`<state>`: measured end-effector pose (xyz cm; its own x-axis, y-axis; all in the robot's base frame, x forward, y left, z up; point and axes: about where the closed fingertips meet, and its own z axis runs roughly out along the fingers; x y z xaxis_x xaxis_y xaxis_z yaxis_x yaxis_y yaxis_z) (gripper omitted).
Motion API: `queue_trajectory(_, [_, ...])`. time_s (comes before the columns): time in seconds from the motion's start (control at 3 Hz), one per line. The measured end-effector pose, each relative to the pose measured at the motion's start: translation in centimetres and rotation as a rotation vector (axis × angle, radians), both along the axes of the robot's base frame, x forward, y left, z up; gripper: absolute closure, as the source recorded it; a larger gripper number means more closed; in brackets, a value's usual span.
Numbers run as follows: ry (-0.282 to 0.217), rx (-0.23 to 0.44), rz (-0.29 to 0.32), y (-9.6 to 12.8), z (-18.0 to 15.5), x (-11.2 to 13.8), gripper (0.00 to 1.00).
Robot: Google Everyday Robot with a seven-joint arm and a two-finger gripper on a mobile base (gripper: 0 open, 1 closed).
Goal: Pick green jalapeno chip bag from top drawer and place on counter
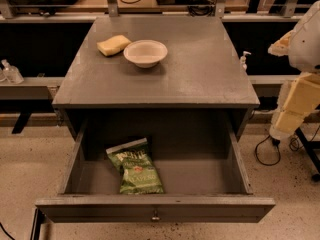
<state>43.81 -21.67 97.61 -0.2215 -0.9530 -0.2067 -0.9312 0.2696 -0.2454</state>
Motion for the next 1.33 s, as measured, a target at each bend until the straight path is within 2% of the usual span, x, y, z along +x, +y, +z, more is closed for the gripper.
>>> queue_trajectory(0.33, [-0.005, -0.001, 0.004, 0.2, 0.1, 0.2, 0.00])
queue_trajectory(0.67, [-0.020, -0.044, 0.145, 5.6, -2.3, 2.9, 0.00])
queue_trajectory(1.0, [0.053, -0.045, 0.283, 13.3, -8.0, 5.8, 0.00])
queue_trajectory(1.33, [0.053, -0.045, 0.284, 13.3, -8.0, 5.8, 0.00])
